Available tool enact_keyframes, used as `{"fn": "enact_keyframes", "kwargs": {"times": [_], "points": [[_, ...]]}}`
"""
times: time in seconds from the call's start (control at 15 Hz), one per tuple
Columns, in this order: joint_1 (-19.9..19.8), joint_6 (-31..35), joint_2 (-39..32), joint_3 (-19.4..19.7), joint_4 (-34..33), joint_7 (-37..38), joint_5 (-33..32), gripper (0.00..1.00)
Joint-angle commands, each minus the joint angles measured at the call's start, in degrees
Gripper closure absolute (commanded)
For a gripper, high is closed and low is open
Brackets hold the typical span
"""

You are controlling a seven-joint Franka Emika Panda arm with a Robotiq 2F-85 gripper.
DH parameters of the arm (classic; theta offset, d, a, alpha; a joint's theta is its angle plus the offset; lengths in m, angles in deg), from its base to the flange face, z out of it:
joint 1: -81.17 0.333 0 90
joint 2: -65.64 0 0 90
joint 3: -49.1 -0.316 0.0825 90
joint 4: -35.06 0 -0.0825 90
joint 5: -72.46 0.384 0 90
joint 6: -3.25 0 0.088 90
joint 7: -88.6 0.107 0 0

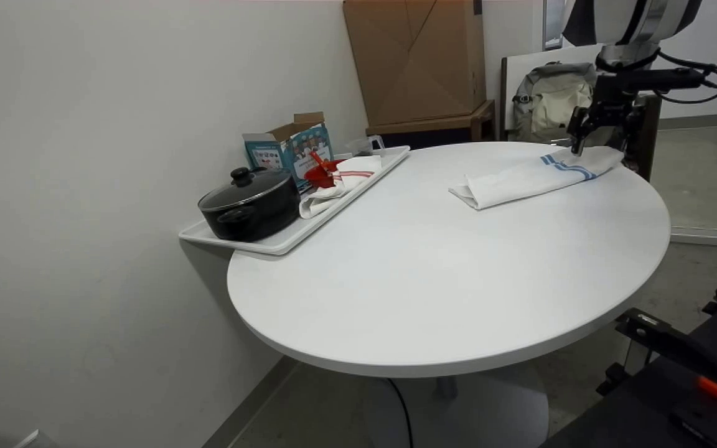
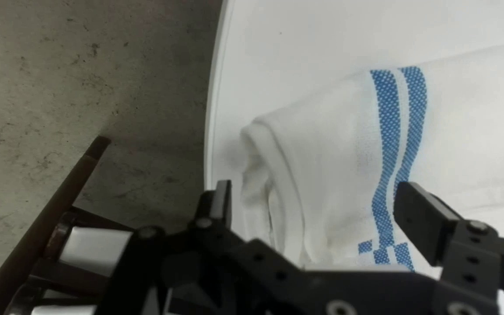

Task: Fold the cloth on the table

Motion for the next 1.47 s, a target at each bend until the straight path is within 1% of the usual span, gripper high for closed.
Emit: {"fn": "enact_keyframes", "kwargs": {"times": [0.0, 0.27, 0.33, 0.4, 0.47, 0.53, 0.73, 0.8, 1.07, 1.4], "points": [[-0.1, 1.68, -0.17, -0.67, 0.07, -0.1, 1.24, 0.37], [-0.48, 2.24, 0.32, -0.97, 0.62, -0.3, 1.44, 0.69], [-0.62, 2.34, 0.46, -1.03, 0.73, -0.37, 1.5, 0.76], [-0.82, 2.43, 0.63, -1.08, 0.88, -0.49, 1.63, 0.85], [-0.98, 2.49, 0.77, -1.11, 1.0, -0.55, 1.75, 0.92], [-1.18, 2.62, 0.95, -1.15, 1.22, -0.69, 1.89, 0.95], [-2.0, 2.05, 1.52, -1.52, 1.48, -1.05, 2.73, 1.0], [-2.41, 1.55, 1.77, -1.76, 1.47, -1.2, 3.3, 0.96], [-4.71, -0.79, 3.91, -2.51, 1.34, -1.47, 6.16, 0.96], [-6.96, -5.31, 9.38, -2.09, 0.98, -1.84, 8.92, 0.96]]}}
